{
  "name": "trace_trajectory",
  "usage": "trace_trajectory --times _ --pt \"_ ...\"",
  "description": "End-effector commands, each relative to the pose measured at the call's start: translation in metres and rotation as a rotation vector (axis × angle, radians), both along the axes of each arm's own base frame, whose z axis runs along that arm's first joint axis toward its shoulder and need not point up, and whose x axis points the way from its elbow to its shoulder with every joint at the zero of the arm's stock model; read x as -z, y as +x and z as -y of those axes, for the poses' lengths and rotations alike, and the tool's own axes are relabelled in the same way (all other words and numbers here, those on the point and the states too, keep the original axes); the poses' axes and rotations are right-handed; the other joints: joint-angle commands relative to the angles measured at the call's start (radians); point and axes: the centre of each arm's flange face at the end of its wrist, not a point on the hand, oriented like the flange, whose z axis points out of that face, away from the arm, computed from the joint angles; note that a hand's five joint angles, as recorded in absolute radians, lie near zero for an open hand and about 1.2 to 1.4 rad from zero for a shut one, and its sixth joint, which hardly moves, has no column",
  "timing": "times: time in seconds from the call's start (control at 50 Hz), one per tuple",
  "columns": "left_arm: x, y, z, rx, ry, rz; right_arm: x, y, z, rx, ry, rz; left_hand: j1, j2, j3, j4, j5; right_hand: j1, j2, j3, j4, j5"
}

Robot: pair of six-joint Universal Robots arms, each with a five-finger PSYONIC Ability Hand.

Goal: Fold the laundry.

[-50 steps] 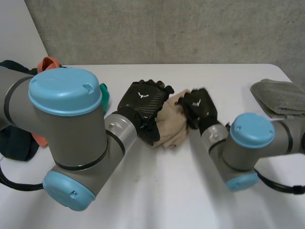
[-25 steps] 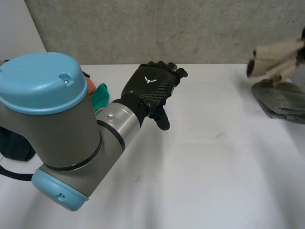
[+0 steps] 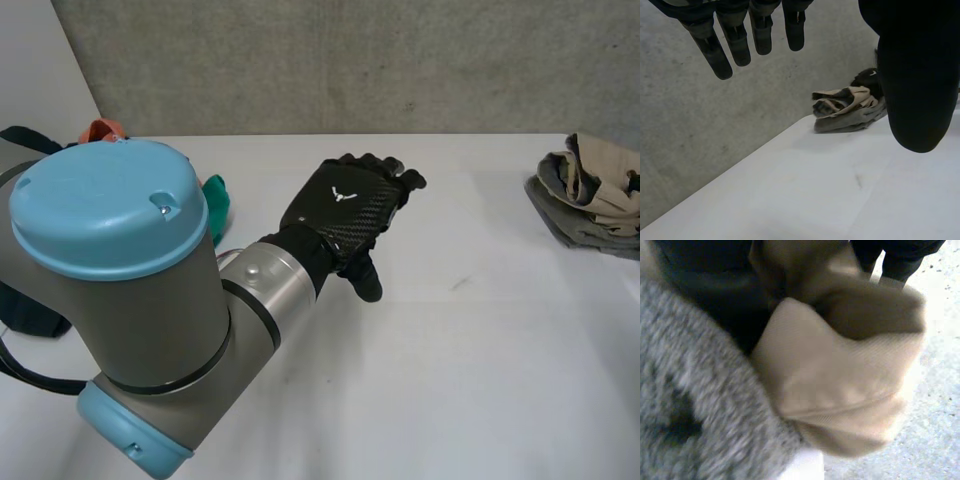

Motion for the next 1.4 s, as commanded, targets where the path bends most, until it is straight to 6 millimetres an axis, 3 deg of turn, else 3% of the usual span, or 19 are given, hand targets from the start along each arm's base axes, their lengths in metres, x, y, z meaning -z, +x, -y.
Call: trace_trajectory --times 0.02,0.2,0.32,0.44,0.5,0.54,0.62,0.64,0.68,0.78,0.86,1.0,1.08,1.1,1.16,1.18,1.24,1.34,1.4 --pt "-0.002 0.0 -0.004 0.026 0.0 -0.006 -0.055 -0.002 -0.014 0.077 -0.041 -0.004 -0.003 0.001 -0.005 0.004 0.005 -0.498 -0.412 -0.42 -0.454 -0.554" --pt "-0.01 0.001 -0.007 0.033 -0.012 -0.021 -0.117 -0.019 -0.055 0.171 0.003 0.011 -0.003 0.001 -0.005 0.004 0.005 -0.498 -0.412 -0.42 -0.454 -0.554" --pt "-0.025 0.004 -0.019 0.059 -0.037 -0.05 -0.15 -0.076 -0.087 0.481 0.131 -0.006 -0.009 -0.005 -0.011 -0.002 0.0 -0.498 -0.412 -0.42 -0.454 -0.554" --pt "-0.054 0.012 -0.029 0.089 -0.091 -0.112 -0.19 -0.092 -0.098 0.709 0.074 -0.132 -0.015 -0.011 -0.017 -0.008 -0.006 -0.498 -0.412 -0.42 -0.454 -0.554" --pt "-0.074 0.02 -0.024 0.061 -0.15 -0.161 -0.204 -0.054 -0.096 0.631 -0.02 -0.105 -0.021 -0.017 -0.023 -0.014 -0.012 -0.498 -0.412 -0.42 -0.454 -0.554" --pt "-0.083 0.027 -0.015 0.026 -0.183 -0.183 -0.225 -0.008 -0.106 0.506 -0.105 -0.044 -0.021 -0.017 -0.023 -0.014 -0.012 -0.498 -0.412 -0.42 -0.454 -0.554" --pt "-0.098 0.059 0.036 -0.155 -0.244 -0.198 -0.248 0.053 -0.14 0.274 -0.209 0.047 -0.021 -0.017 -0.023 -0.014 -0.012 -0.498 -0.412 -0.42 -0.454 -0.554" --pt "-0.098 0.078 0.063 -0.249 -0.254 -0.186 -0.249 0.062 -0.148 0.23 -0.222 0.052 -0.021 -0.017 -0.023 -0.014 -0.012 -0.498 -0.412 -0.42 -0.454 -0.554" --pt "-0.096 0.098 0.09 -0.337 -0.263 -0.167 -0.247 0.081 -0.161 0.141 -0.236 0.061 -0.032 -0.029 -0.035 -0.025 -0.024 -0.498 -0.412 -0.42 -0.454 -0.554" --pt "-0.069 0.15 0.157 -0.538 -0.251 -0.071 -0.21 0.166 -0.215 -0.179 -0.181 0.032 -0.035 -0.032 -0.038 -0.028 -0.027 -0.498 -0.412 -0.42 -0.454 -0.554" --pt "-0.028 0.184 0.205 -0.644 -0.227 0.081 -0.174 0.199 -0.247 -0.281 -0.086 -0.054 -0.032 -0.029 -0.035 -0.025 -0.024 -0.498 -0.412 -0.42 -0.454 -0.554" --pt "0.048 0.23 0.261 -0.723 -0.19 0.36 -0.119 0.205 -0.268 -0.3 0.095 -0.239 -0.029 -0.026 -0.032 -0.023 -0.021 -0.498 -0.412 -0.42 -0.454 -0.554" --pt "0.076 0.232 0.278 -0.705 -0.182 0.395 -0.102 0.204 -0.27 -0.306 0.167 -0.279 0.058 0.062 0.056 0.065 0.067 -0.498 -0.412 -0.42 -0.454 -0.554" --pt "0.08 0.229 0.281 -0.679 -0.183 0.386 -0.1 0.203 -0.271 -0.307 0.175 -0.282 0.233 0.237 0.231 0.24 0.241 -0.498 -0.412 -0.42 -0.454 -0.554" --pt "0.081 0.223 0.282 -0.622 -0.19 0.356 -0.099 0.201 -0.27 -0.301 0.186 -0.282 0.659 0.662 0.656 0.666 0.667 -0.498 -0.412 -0.42 -0.454 -0.554" --pt "0.078 0.218 0.282 -0.595 -0.197 0.326 -0.099 0.201 -0.27 -0.301 0.186 -0.282 1.163 1.167 1.161 1.17 1.171 -0.498 -0.412 -0.42 -0.454 -0.554" --pt "0.069 0.209 0.281 -0.581 -0.218 0.264 -0.102 0.201 -0.27 -0.298 0.179 -0.28 1.168 1.172 1.166 1.175 1.176 -0.498 -0.412 -0.42 -0.454 -0.554" --pt "-0.013 0.176 0.248 -0.553 -0.322 0.007 -0.108 0.199 -0.271 -0.281 0.161 -0.28 1.168 1.172 1.166 1.175 1.176 -0.498 -0.412 -0.42 -0.454 -0.554" --pt "-0.04 0.158 0.224 -0.501 -0.33 -0.109 -0.11 0.197 -0.27 -0.252 0.157 -0.28 1.168 1.172 1.166 1.175 1.176 -0.498 -0.412 -0.42 -0.454 -0.554"
